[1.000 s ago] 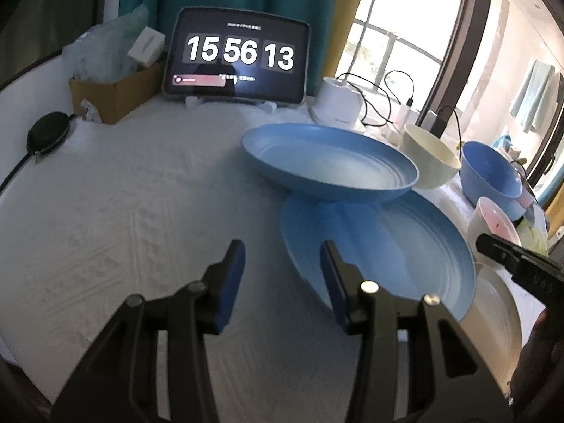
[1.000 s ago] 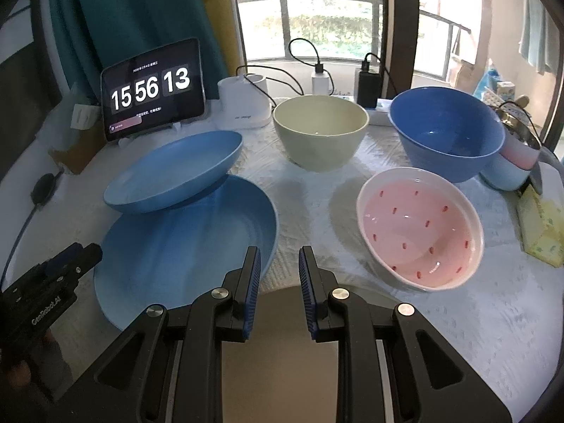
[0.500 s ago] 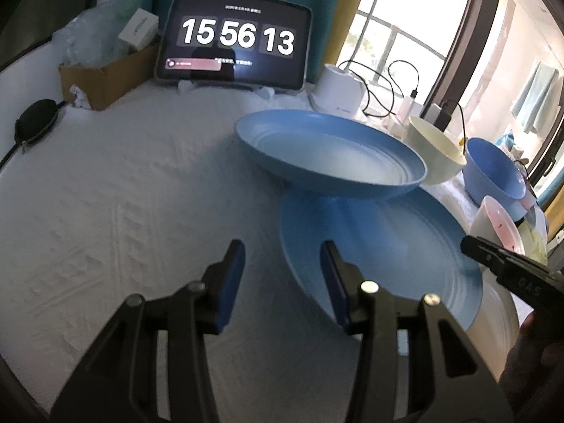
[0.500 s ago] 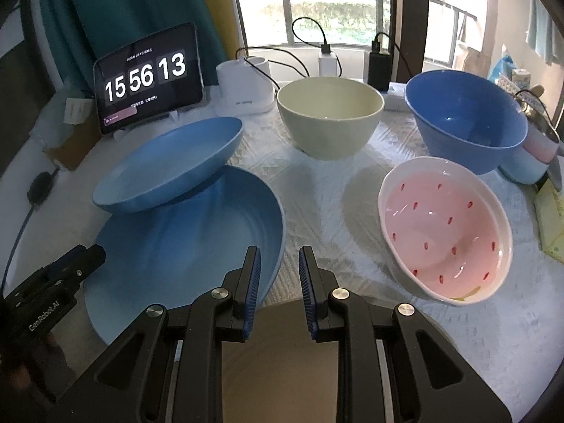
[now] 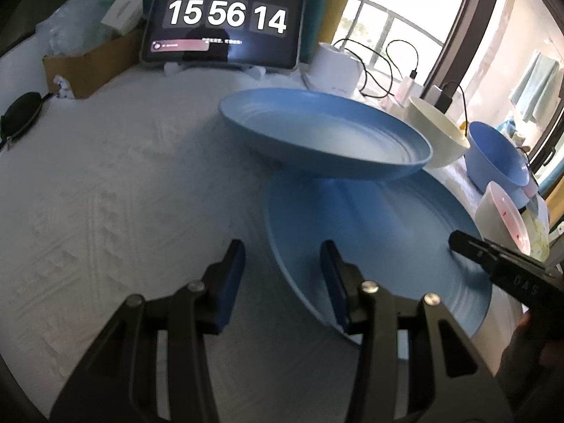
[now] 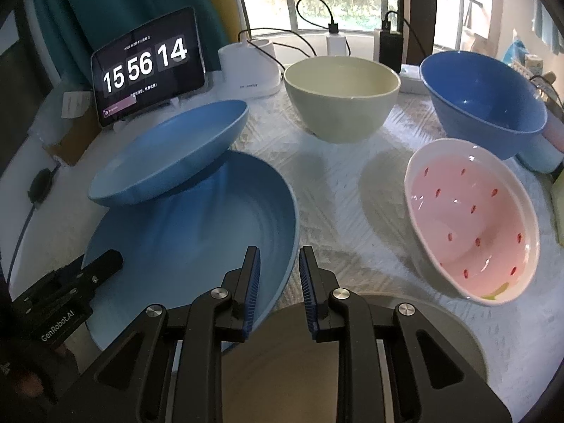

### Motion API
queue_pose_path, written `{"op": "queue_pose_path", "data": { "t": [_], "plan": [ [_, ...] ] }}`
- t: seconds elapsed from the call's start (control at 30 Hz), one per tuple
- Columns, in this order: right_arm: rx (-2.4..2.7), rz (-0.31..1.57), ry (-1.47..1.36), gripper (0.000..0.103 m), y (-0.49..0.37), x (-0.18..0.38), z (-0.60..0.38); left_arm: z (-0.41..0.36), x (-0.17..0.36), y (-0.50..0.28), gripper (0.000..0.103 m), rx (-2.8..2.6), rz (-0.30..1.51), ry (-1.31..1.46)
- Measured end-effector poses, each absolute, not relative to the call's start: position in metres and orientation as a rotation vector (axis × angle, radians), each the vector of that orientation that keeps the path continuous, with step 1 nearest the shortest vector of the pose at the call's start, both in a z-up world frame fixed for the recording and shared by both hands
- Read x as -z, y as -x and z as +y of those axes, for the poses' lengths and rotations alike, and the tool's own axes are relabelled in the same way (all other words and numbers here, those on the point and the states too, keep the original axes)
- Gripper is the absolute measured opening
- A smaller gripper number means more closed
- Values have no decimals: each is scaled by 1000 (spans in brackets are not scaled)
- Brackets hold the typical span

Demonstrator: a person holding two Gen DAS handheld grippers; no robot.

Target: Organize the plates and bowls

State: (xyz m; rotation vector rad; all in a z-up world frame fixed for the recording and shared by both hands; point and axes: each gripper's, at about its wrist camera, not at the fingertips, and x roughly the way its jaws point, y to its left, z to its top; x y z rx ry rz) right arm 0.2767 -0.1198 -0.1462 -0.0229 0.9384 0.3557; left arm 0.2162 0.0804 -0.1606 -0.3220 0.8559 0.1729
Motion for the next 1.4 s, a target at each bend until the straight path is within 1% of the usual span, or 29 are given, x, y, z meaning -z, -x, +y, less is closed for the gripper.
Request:
{"op": "queue_pose_path", "data": {
  "t": [0.2,0.23,0.27,0.43,1.4],
  "plan": [
    [-362,938,35,25,-276,147,-115,80,161,-218,45,-142,854,329],
    [-361,936,38,25,-275,147,-114,78,161,-218,43,-132,856,328],
    [-360,933,44,25,-275,147,-113,76,161,-218,36,-129,853,320],
    [-346,909,75,24,-273,145,-112,71,158,-217,33,-123,841,290],
    [-313,817,71,24,-235,120,-133,52,135,-189,32,-86,788,286]
  ]
}}
